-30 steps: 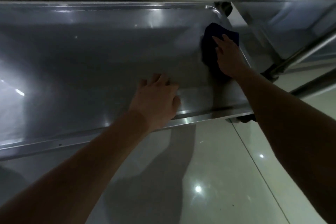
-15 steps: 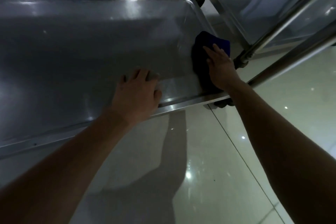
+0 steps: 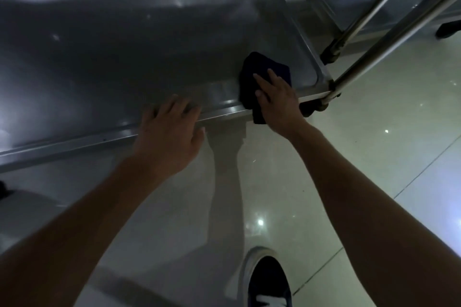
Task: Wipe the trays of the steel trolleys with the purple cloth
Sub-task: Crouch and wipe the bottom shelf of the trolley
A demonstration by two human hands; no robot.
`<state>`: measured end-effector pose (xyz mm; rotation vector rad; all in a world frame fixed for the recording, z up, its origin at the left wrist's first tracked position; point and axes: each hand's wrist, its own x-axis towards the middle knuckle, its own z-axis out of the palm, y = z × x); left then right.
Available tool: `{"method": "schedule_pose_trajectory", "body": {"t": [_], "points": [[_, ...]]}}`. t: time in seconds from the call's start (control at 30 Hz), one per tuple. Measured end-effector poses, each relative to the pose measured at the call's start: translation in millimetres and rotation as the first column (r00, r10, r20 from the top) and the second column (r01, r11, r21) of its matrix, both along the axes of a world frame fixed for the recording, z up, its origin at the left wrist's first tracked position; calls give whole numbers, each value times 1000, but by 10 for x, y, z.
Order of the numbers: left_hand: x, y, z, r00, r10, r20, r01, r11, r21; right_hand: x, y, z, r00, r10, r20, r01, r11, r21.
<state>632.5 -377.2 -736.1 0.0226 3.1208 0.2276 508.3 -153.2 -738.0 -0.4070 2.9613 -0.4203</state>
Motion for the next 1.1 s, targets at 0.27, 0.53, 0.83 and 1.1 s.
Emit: {"method": "schedule_pose_trajectory", "body": {"t": [0.27, 0.53, 0.83, 1.1], "points": [[726, -658, 206, 996, 76, 46, -76, 997, -10, 868, -991, -168, 980, 194, -53, -193, 981, 23], [1401, -1389, 457, 976, 200, 83, -198, 980, -28, 1259, -1870, -198, 894, 425, -143, -400, 900, 173], [2641, -1938, 1097, 894, 414, 172, -425, 905, 25, 2022, -2960, 339, 842, 539, -15, -535, 839, 98], [3456, -1785, 2554, 864, 417, 281, -445, 894, 42, 3096, -2679, 2048, 879, 477, 17, -468, 868, -165]]}}
